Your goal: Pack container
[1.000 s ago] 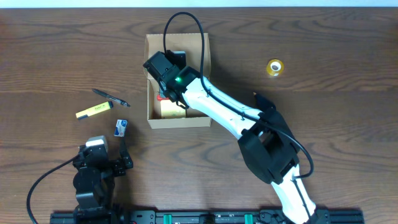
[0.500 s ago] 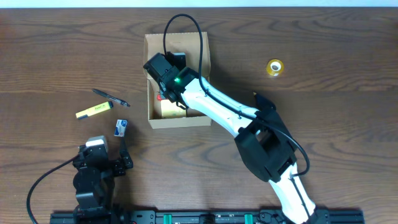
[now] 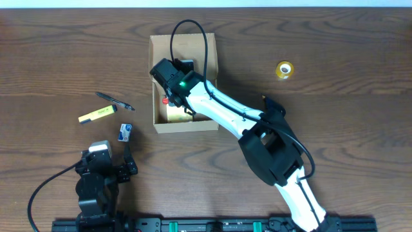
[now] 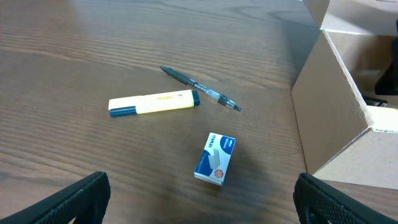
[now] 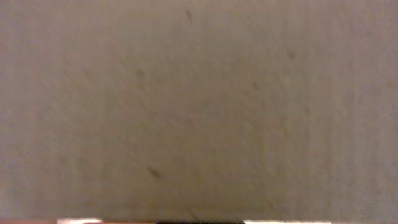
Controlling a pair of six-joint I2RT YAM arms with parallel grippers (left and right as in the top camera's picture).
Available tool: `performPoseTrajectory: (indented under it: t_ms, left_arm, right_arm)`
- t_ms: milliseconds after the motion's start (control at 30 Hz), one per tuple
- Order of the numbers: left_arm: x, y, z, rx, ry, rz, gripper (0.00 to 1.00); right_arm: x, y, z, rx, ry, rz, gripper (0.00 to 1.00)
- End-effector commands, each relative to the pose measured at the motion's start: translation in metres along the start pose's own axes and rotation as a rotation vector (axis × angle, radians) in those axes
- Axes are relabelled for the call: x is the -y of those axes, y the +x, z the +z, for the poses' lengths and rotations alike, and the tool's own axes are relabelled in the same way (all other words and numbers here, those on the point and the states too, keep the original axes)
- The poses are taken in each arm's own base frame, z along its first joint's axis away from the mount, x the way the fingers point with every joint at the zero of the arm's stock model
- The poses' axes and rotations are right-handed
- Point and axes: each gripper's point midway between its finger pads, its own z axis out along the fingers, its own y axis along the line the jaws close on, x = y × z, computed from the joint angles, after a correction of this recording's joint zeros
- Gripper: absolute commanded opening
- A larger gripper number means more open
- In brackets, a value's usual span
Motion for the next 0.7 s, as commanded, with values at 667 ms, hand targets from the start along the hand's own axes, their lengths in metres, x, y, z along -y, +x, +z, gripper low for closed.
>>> performPoseTrajectory:
  t_ms: [667]
  left_arm:
    - [-0.002, 0.006, 0.003, -0.01, -0.012, 0.003, 0.95]
  right_arm:
    - [0.016, 0.033, 0.004, -0.152, 0.04, -0.037, 0.01]
